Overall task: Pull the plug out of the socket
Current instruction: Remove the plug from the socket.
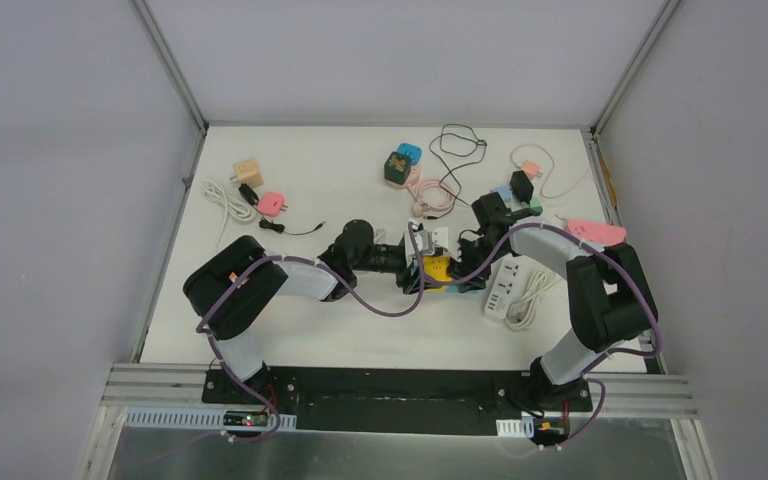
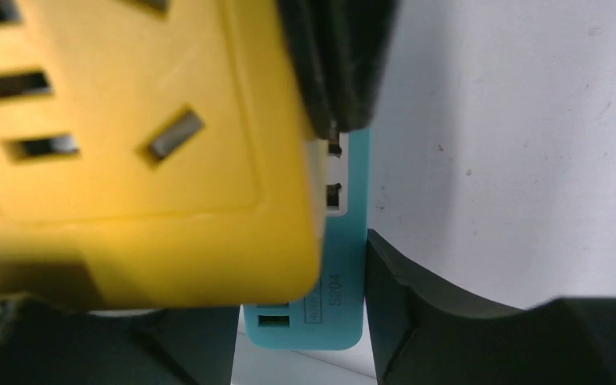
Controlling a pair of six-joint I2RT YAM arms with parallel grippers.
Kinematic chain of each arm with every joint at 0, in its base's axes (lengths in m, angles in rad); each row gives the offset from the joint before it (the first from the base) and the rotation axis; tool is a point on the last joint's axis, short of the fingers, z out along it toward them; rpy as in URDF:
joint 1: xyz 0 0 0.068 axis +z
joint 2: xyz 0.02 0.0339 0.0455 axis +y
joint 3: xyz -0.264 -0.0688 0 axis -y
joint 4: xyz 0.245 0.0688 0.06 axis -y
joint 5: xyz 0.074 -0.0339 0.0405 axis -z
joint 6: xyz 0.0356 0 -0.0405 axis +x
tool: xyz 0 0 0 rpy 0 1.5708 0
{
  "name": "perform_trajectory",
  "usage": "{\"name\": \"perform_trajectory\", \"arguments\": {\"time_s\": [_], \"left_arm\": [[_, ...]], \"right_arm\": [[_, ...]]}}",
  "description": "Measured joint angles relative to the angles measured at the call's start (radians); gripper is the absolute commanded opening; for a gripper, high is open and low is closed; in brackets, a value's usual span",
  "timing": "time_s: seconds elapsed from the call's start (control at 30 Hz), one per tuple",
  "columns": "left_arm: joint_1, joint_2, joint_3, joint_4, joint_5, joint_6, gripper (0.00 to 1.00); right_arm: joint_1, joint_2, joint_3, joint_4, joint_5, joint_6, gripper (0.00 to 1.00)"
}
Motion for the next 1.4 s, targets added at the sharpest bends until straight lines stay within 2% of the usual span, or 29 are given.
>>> {"name": "perform_trajectory", "arguments": {"time_s": [0.27,0.3,0.47,0.67,0.73,0.77,1.1,1.4], "left_arm": [[0.0,0.0,0.05,-0.111,0.037,-0.079,0.0],[0.002,0.0,0.054,-0.123,0.039,-0.078,0.0],[0.002,-0.004,0.076,-0.19,0.04,-0.05,0.0],[0.002,-0.013,0.092,-0.262,0.04,-0.012,0.0],[0.002,-0.013,0.095,-0.279,0.046,-0.003,0.0],[0.002,-0.013,0.098,-0.282,0.048,0.001,0.0],[0.001,-0.045,0.105,-0.322,0.046,0.01,0.0],[0.001,-0.103,0.075,-0.331,0.021,-0.062,0.0]], "right_arm": [[-0.003,0.0,0.001,0.006,0.005,0.021,0.0],[-0.003,0.001,0.002,0.006,0.005,0.023,0.03],[-0.003,0.006,0.01,0.004,0.008,0.045,0.46],[-0.005,0.012,0.007,0.001,0.019,0.06,0.8],[-0.006,0.013,0.006,0.003,0.02,0.069,0.89],[-0.006,0.01,0.005,0.002,0.022,0.074,0.98],[-0.006,-0.056,-0.03,0.002,0.027,0.132,1.0],[-0.013,-0.166,-0.026,-0.042,0.067,0.144,1.0]]}}
